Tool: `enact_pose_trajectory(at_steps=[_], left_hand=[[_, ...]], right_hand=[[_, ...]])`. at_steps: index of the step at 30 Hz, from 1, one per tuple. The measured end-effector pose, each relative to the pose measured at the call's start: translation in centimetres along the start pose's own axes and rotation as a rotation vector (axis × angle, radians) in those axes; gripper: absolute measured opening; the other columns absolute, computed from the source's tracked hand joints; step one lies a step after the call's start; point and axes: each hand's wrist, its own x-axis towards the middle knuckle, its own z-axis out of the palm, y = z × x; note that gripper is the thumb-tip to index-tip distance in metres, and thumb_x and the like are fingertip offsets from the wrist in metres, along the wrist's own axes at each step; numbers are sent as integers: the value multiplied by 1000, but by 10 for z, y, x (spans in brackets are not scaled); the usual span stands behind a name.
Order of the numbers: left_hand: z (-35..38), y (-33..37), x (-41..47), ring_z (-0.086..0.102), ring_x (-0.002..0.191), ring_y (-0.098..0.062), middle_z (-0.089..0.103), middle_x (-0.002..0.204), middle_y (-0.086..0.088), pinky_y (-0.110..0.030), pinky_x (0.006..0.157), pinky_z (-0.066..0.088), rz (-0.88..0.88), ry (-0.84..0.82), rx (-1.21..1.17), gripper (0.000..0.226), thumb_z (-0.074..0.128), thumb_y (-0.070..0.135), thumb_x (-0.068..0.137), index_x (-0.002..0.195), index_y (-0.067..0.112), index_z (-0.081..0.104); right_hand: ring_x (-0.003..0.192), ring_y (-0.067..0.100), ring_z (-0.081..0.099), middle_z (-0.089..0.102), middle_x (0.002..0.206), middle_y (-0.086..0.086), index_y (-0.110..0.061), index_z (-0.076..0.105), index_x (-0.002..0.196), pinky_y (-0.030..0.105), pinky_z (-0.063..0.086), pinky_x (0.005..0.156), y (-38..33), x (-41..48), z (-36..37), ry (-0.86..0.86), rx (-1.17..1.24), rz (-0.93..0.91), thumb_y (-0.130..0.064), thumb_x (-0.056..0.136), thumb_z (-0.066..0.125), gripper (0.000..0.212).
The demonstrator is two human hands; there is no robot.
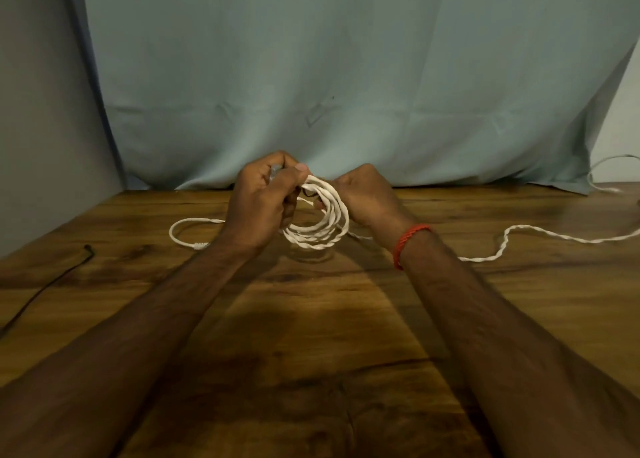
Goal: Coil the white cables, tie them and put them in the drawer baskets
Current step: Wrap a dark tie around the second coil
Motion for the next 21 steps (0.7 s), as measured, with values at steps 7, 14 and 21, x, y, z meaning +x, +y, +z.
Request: enact_pose_trajectory(at_steps=[7, 14, 21], left_hand=[[-12, -12, 14, 26, 34, -7, 37, 49, 2, -14, 39, 19, -234, 233, -142, 34, 49, 14, 102, 68, 15, 48], [-17, -19, 23, 23, 29, -4, 31, 45, 5, -14, 27, 17, -566, 291, -523, 34, 46, 15, 96, 62, 13, 46], [-11, -21, 21, 22, 28, -5, 31, 43, 4, -12, 28, 17, -572, 294, -439, 36, 47, 14, 96, 60, 13, 44]], right_hand=[[49, 6, 55, 61, 54, -10, -21, 78, 81, 26, 49, 54, -11, -11, 2, 285, -68, -495, -42, 87, 74, 22], [76, 13, 53, 49, 78, -9, -31, 76, 97, 31, 45, 56, -13, -18, 11, 370, -441, -773, -44, 80, 76, 21], [137, 28, 32, 43, 147, 2, -32, 79, 92, 43, 41, 95, -15, -27, 23, 257, -826, -555, -49, 78, 74, 23]])
